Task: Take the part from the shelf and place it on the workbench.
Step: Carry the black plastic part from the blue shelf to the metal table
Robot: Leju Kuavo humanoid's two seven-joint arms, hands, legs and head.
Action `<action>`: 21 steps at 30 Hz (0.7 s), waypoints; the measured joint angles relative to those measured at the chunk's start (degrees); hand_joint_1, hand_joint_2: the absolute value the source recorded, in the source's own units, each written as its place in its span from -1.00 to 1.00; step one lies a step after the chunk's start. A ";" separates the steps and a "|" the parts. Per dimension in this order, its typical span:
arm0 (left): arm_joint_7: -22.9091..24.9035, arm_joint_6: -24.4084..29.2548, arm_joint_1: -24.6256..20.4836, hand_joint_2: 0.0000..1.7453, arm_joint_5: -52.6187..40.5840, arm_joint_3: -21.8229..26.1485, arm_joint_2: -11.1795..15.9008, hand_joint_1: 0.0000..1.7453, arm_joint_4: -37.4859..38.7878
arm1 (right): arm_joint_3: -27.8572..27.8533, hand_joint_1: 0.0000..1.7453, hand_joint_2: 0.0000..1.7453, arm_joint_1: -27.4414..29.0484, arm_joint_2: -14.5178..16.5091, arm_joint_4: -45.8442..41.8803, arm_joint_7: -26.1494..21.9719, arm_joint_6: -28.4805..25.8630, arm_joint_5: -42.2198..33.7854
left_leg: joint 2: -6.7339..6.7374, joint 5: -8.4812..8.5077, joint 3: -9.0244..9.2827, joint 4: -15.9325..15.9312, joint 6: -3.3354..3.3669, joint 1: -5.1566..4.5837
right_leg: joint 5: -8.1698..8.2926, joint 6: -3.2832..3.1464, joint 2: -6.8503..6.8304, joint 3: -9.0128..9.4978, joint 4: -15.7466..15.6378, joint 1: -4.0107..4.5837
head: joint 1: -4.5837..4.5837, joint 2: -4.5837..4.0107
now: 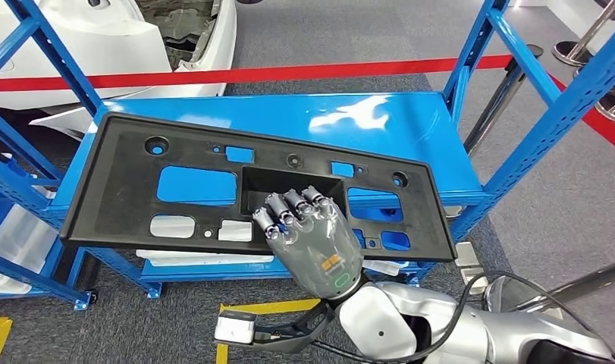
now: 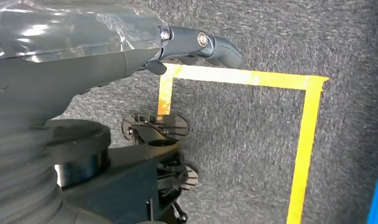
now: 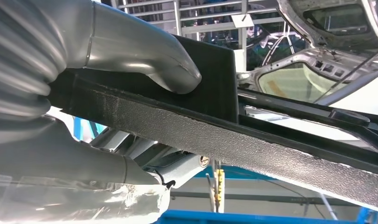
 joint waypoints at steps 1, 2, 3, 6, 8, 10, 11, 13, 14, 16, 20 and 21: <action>-0.04 -0.02 0.00 1.00 0.00 0.00 0.00 -1.00 0.00 | -0.02 1.00 1.00 -0.02 0.00 0.03 0.02 0.10 0.00 | 0.06 0.26 -0.48 0.07 0.21 -0.05 | -2.32 0.15 0.04 -1.42 3.70 0.02 | 0.21 0.00; -0.05 -0.03 0.03 1.00 0.00 0.00 0.00 -1.00 0.00 | -0.02 1.00 1.00 0.01 0.00 0.06 0.03 0.19 0.00 | 0.12 0.50 -0.98 0.21 0.30 -0.08 | -4.24 0.29 0.07 -2.76 7.48 0.01 | 0.36 0.00; -0.07 -0.05 0.07 1.00 0.00 0.00 0.00 -1.00 0.01 | -0.03 1.00 1.00 0.05 0.01 0.10 0.03 0.25 0.00 | 0.17 0.70 -1.46 0.38 0.30 -0.10 | -5.23 0.39 0.08 -3.48 10.07 0.00 | 0.45 0.00; -0.08 -0.06 0.08 1.00 0.00 0.00 -0.01 -1.00 0.02 | -0.03 1.00 1.00 0.06 0.03 0.23 0.03 0.28 0.00 | 0.19 1.06 -2.47 1.11 0.09 -0.02 | -2.10 0.36 0.06 0.79 4.80 -0.07 | 0.68 0.00; -0.11 -0.07 0.03 1.00 0.00 0.00 -0.01 -1.00 0.02 | -0.04 1.00 1.00 0.02 0.10 0.29 0.03 0.28 0.00 | 0.17 1.16 -3.02 1.79 -0.30 -0.07 | -0.01 0.06 0.11 4.87 -2.55 -0.01 | 0.82 0.00; -0.21 -0.07 0.02 1.00 0.00 0.00 -0.01 -1.00 0.02 | -0.07 1.00 1.00 0.00 0.21 0.32 0.04 0.29 0.00 | 0.19 1.44 -3.49 2.16 -1.01 -0.19 | 0.28 -0.43 0.27 5.69 -4.97 0.23 | 0.80 0.00; -0.28 -0.06 0.04 1.00 0.01 0.00 -0.01 -1.00 0.02 | -0.09 1.00 1.00 0.00 0.27 0.34 0.04 0.30 0.00 | 0.18 1.66 -3.63 2.20 -1.39 -0.25 | 0.67 -0.77 0.35 5.46 -5.05 0.34 | 0.79 0.00; -0.44 -0.05 0.05 1.00 0.04 0.00 -0.01 -1.00 0.03 | -0.14 1.00 1.00 -0.06 0.31 0.37 0.04 0.36 0.00 | 0.08 1.16 -3.96 2.71 -2.13 -0.12 | 1.32 -1.55 0.26 5.08 -5.23 0.22 | 0.69 0.00; -0.48 -0.05 0.04 1.00 0.08 0.00 0.00 -1.00 0.03 | -0.16 1.00 1.00 -0.11 0.33 0.37 0.04 0.39 0.00 | 0.02 -0.13 -4.51 4.12 -2.50 -0.04 | 1.67 -1.95 0.17 4.82 -5.36 0.10 | 0.50 0.00; -0.44 -0.05 0.04 1.00 0.18 0.00 0.00 -1.00 0.04 | -0.22 1.00 1.00 -0.14 0.38 0.37 0.02 0.50 0.00 | -0.04 -4.47 -6.74 10.20 -3.18 0.13 | 2.28 -2.46 0.01 4.09 -5.41 0.00 | 0.04 0.00; -0.17 0.07 0.07 1.00 0.40 0.04 0.00 -1.00 0.04 | -0.25 1.00 1.00 -0.12 0.55 0.38 -0.14 0.73 0.00 | -0.04 -7.18 -7.48 16.63 -3.36 0.21 | 3.32 -2.43 -0.11 2.58 -5.24 0.12 | -0.21 0.00; -0.15 0.15 0.06 1.00 0.43 0.05 0.00 -1.00 0.04 | -0.26 1.00 1.00 -0.13 0.63 0.38 -0.17 0.74 0.00 | -0.05 -5.56 -5.11 13.13 -3.10 0.17 | 3.52 -2.31 -0.11 2.44 -5.23 0.13 | -0.22 0.00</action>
